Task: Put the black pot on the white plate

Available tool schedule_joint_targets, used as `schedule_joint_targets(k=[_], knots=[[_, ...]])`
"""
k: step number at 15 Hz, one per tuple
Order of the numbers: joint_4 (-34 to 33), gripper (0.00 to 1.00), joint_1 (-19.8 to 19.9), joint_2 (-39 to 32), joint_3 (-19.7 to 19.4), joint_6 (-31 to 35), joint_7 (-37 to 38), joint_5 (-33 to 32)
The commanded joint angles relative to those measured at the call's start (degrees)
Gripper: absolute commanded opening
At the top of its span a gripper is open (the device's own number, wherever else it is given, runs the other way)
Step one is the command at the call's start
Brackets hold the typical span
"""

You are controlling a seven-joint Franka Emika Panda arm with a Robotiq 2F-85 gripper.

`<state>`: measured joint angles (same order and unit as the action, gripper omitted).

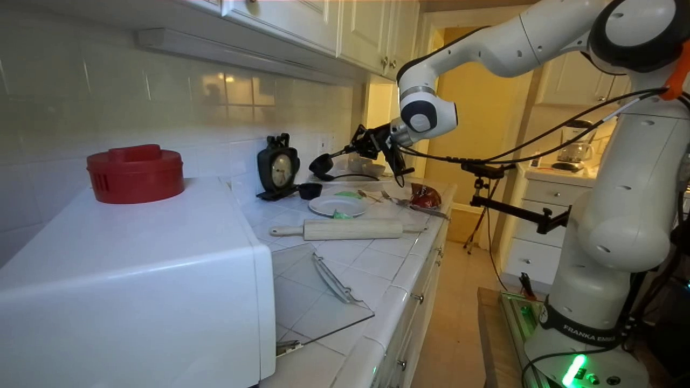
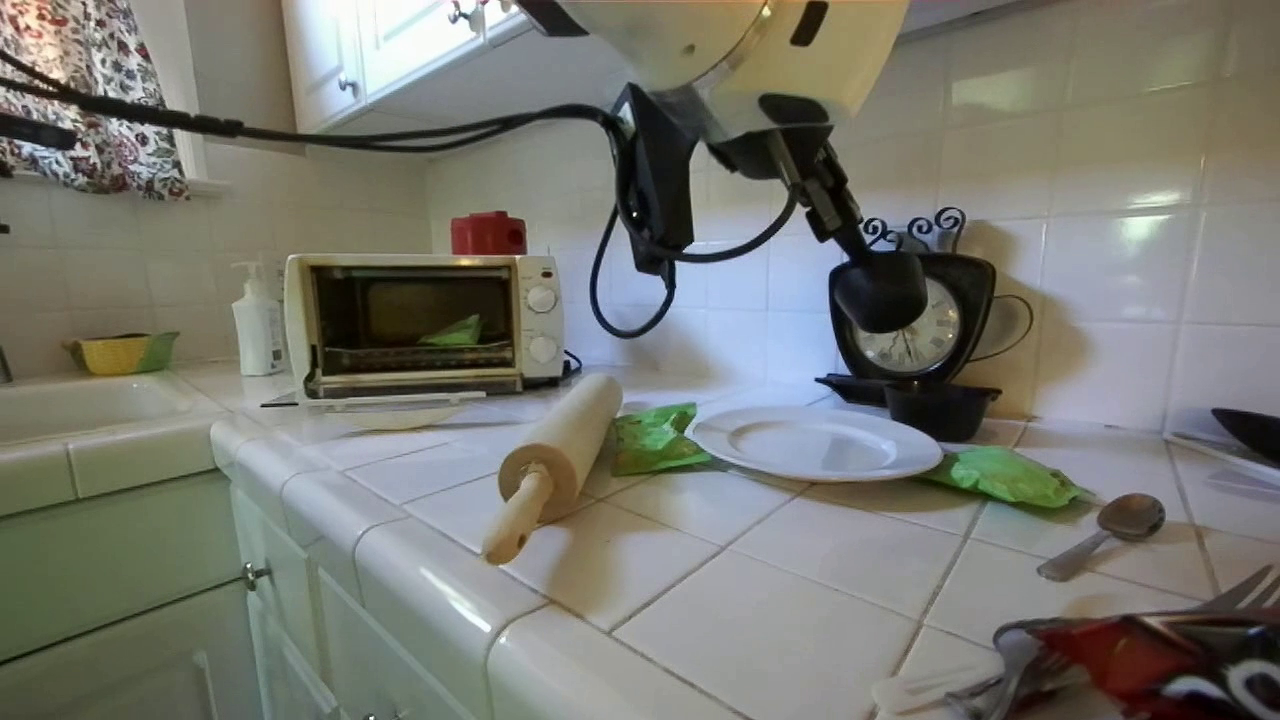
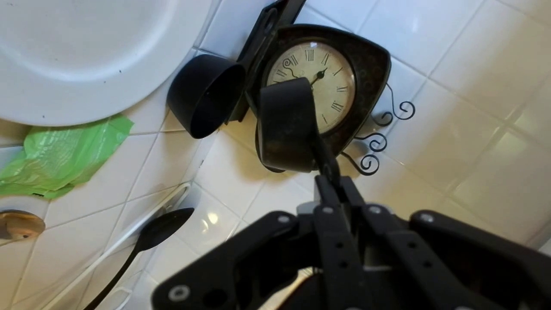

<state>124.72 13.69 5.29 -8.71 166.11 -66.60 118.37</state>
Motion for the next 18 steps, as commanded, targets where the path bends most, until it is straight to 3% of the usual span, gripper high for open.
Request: schedule_joint_targets(k=[1,4,7,8,14,16,18], knots=[[-0.9,0.02,0.0,0.4,1.1,3.6,-7.5,6.8],[-0.8,0.02,1.5,2.8,3.9,6.5,-21.2,20.0],[1.1,0.02,3.4,3.4,6.6,4.8,-34.3,32.9],[1.7,0.02,5.9,4.0,8.0,4.3,-28.4,26.3],[5.6,0.02,18.9,6.9,16.0,3.8,-25.6,26.2],[6.2,0.02,20.7,5.4,19.5,3.5,-25.1,26.2],[7.1,0.02,19.6,3.2,22.2,1.7,-24.5,26.2]])
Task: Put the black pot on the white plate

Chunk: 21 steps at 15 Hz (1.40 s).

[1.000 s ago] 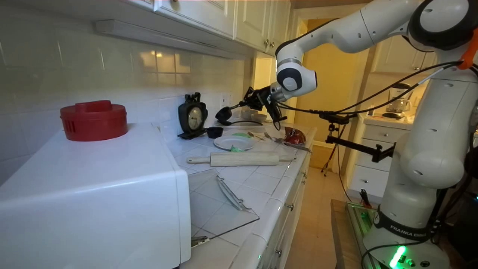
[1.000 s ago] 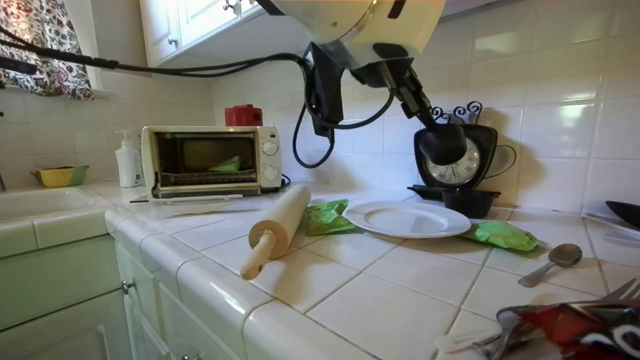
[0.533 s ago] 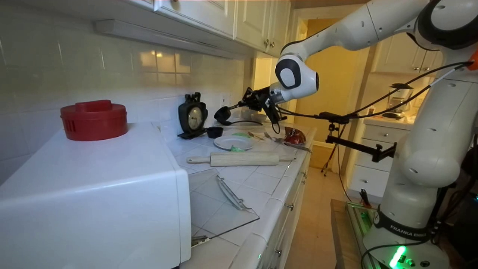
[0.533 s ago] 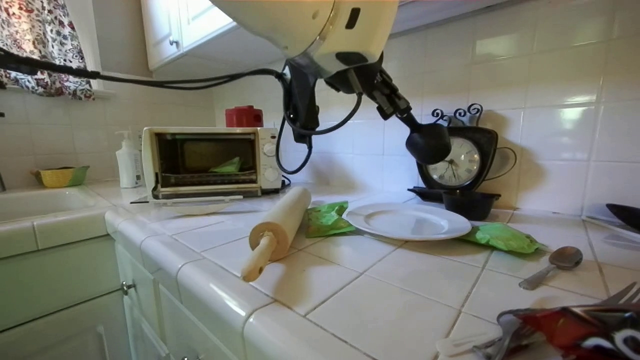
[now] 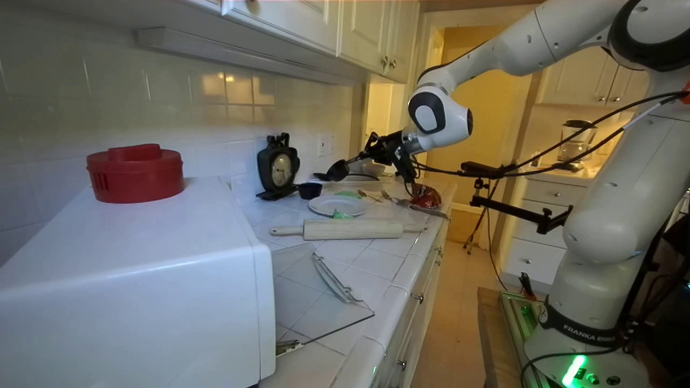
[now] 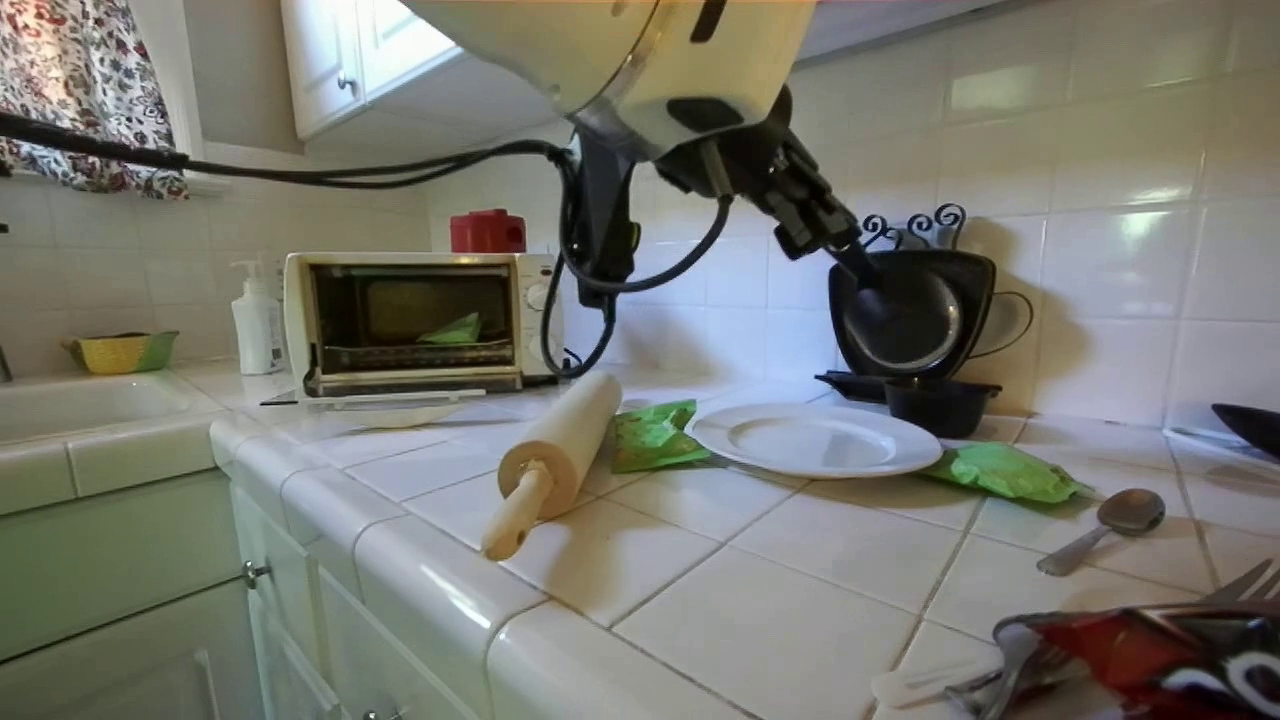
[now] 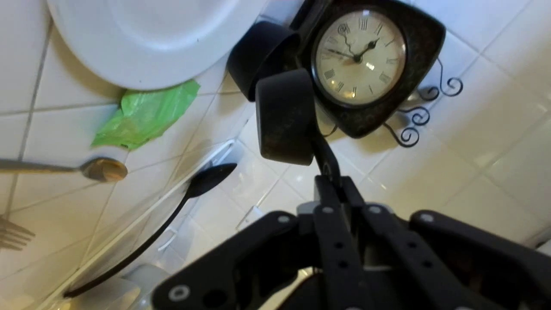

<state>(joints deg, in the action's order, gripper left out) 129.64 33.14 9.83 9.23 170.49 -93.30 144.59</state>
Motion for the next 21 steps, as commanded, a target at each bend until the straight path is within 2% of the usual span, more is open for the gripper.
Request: schedule_joint_targets(k=[1,5,10,13,16,21], knots=[[2.2,0.02,-0.3,-2.5,5.8,-3.1,2.3,0.0],[1.2,0.02,0.5,-6.4,12.6,-2.1,1.5,0.0],[1.2,0.02,1.8,-6.9,14.7,-1.3,1.8,0.0],[2.0,0.02,5.0,-4.3,14.0,-1.8,2.5,0.0],[2.4,0.02,9.3,-1.6,15.0,-2.1,2.3,-0.1],[5.6,0.02,18.2,3.8,21.5,-2.2,5.7,-0.1]])
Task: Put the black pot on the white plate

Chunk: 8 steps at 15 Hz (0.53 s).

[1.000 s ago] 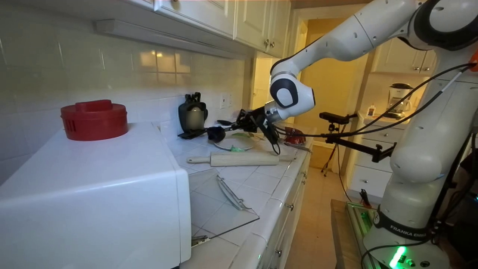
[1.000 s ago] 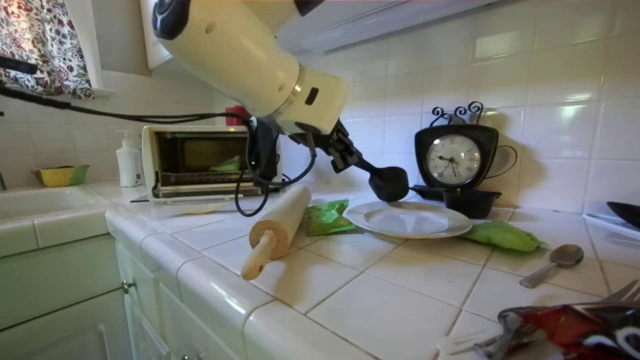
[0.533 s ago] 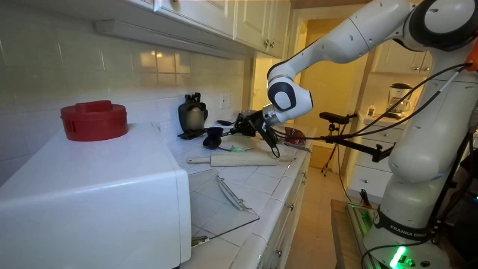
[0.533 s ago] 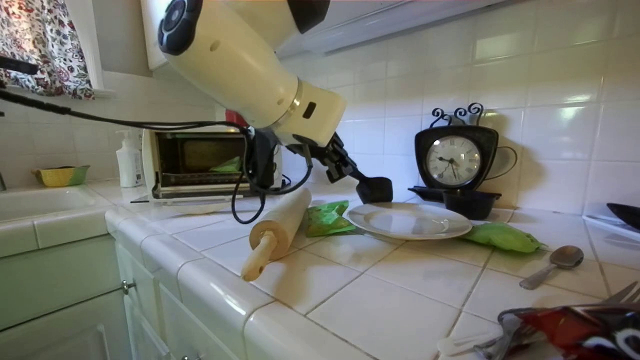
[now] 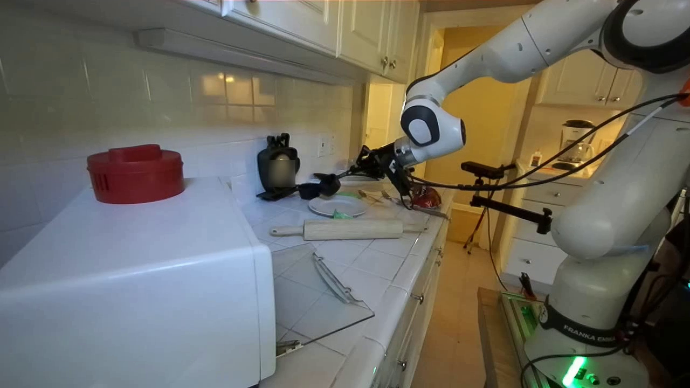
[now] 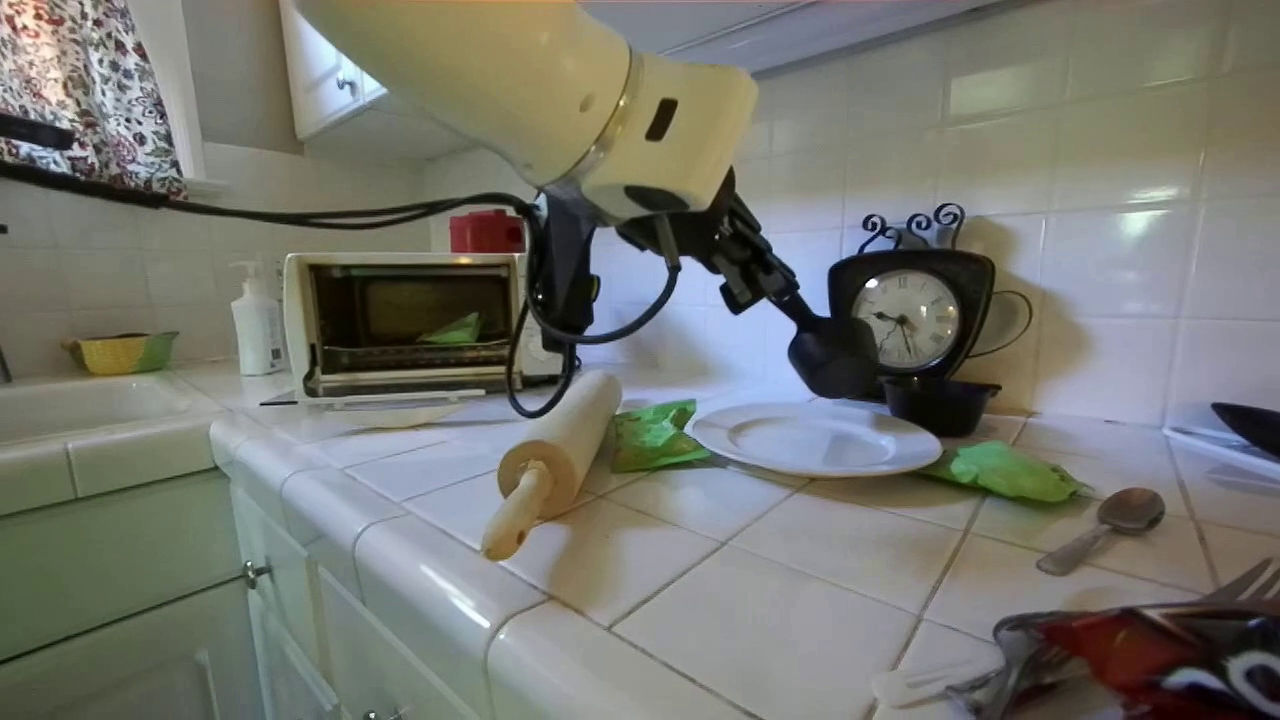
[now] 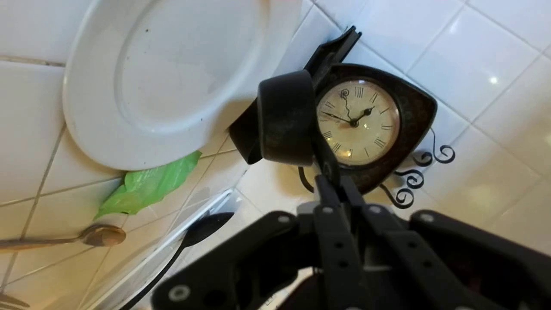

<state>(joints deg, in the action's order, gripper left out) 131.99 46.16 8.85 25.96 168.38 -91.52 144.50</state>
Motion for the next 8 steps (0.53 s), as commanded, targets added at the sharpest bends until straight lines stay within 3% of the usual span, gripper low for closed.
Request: schedule_joint_targets(k=[1,4,8], knots=[[3.9,0.02,7.3,6.0,6.8,-0.1,5.1,0.0],[7.3,0.02,14.9,10.6,15.0,-0.7,11.2,0.0],[11.2,0.02,26.2,17.5,29.4,-2.8,22.2,0.0]])
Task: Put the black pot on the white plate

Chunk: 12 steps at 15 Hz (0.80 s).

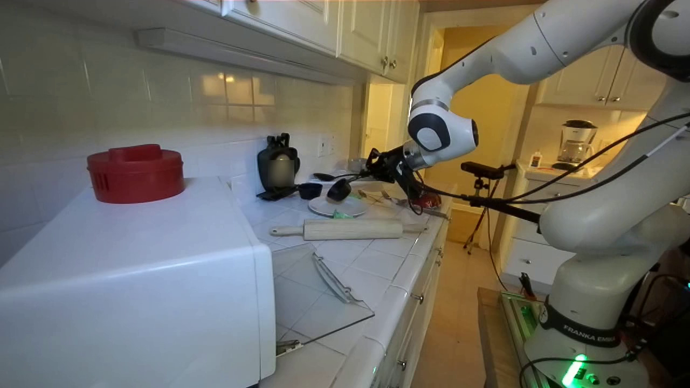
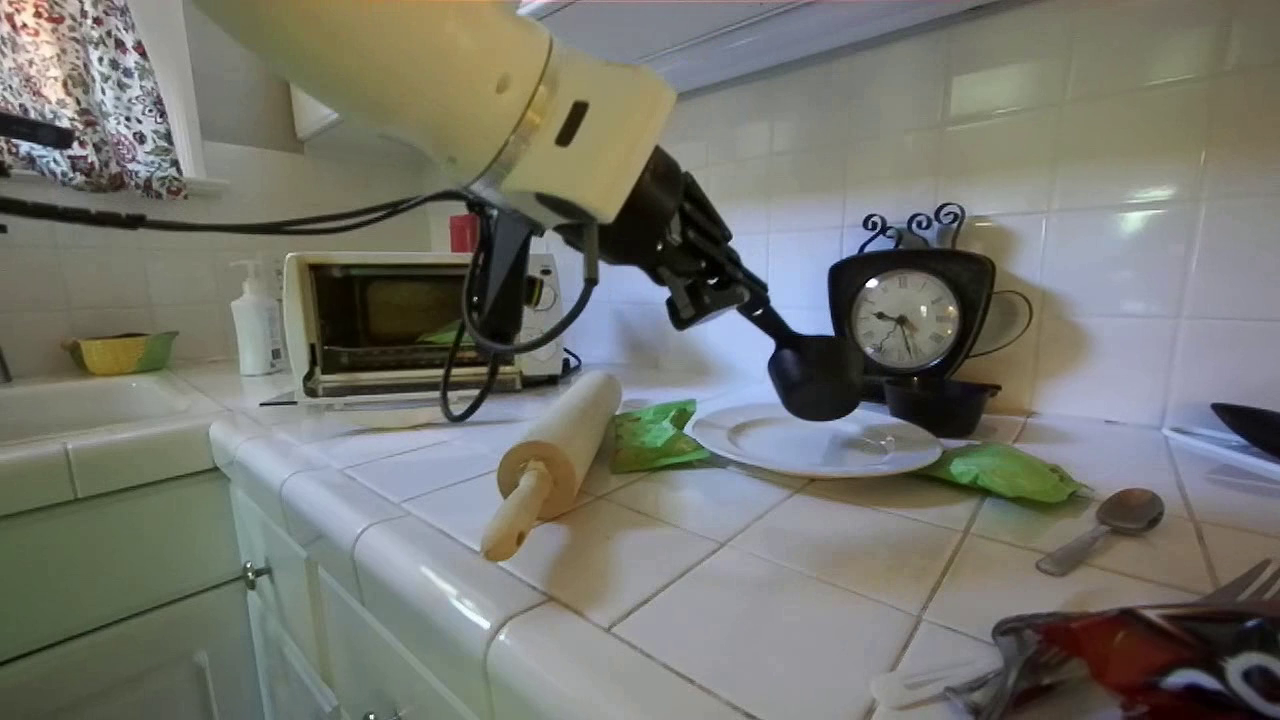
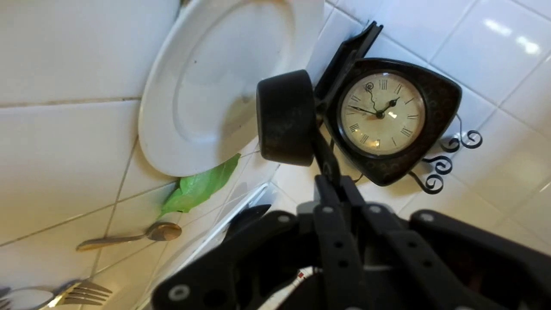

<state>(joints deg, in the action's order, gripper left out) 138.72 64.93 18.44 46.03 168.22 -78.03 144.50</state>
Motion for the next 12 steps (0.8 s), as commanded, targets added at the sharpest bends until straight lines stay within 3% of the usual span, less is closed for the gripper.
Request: schedule_joint_targets(k=[1,3,6,9,12], knots=[[5.1,0.02,9.9,9.6,13.0,-3.6,11.6,0.0],[6.2,0.02,15.6,14.4,20.7,-5.5,18.6,0.0],[6.7,0.02,22.3,21.7,29.1,-10.9,28.9,0.0],[6.4,0.02,24.9,29.5,32.1,-12.1,38.6,0.0],[8.1,0.02,24.5,37.1,31.6,-11.1,46.8,0.0]])
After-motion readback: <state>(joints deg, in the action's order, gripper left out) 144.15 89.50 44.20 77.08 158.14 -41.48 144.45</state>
